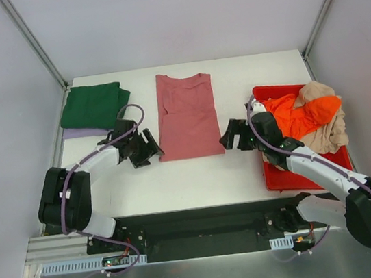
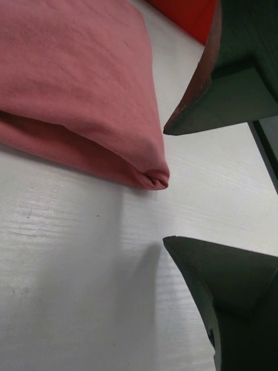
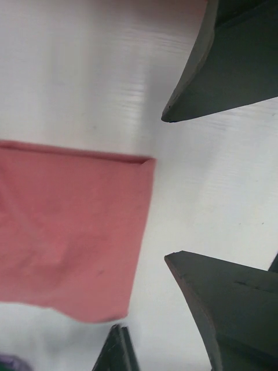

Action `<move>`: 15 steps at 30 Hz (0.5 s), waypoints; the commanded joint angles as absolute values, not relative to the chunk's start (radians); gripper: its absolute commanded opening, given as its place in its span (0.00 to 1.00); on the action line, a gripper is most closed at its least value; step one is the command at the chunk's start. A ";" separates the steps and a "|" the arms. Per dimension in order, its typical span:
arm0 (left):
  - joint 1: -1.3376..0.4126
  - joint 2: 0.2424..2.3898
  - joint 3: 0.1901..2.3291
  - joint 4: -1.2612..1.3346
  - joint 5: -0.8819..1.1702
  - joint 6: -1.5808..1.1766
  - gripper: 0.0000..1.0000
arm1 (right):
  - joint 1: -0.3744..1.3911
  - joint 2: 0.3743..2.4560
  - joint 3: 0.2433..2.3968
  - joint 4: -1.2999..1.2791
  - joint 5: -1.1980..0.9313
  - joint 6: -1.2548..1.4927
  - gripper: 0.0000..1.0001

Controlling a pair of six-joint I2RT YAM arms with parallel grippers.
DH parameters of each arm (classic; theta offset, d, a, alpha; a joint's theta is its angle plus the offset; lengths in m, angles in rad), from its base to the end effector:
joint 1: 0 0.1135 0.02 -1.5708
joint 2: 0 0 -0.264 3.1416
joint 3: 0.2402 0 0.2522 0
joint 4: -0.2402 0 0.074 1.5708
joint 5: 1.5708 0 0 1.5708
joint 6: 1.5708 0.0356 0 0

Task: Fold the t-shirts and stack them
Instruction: Grab one side of the 2/3 rectangular tshirt with both arms

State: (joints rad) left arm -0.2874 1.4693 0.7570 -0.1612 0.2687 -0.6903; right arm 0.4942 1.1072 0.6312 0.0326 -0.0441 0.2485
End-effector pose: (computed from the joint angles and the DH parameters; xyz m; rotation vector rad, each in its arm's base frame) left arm 0.2730 -0.0905 0.1784 -0.3874 2.5228 -0.7394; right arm 0.2159 0.1181 0.2437 -0.2798 2.0328 0.5128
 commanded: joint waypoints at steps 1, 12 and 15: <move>-0.295 1.538 0.807 -0.106 0.319 -0.661 0.64 | 0.497 1.051 0.565 0.038 -0.078 0.321 0.96; -0.307 1.652 0.776 -0.071 0.348 -0.673 0.24 | 0.495 1.299 0.580 0.073 -0.166 0.362 0.91; -0.307 1.661 0.781 -0.071 0.331 -0.670 0.03 | 0.497 1.373 0.594 0.109 -0.179 0.383 0.86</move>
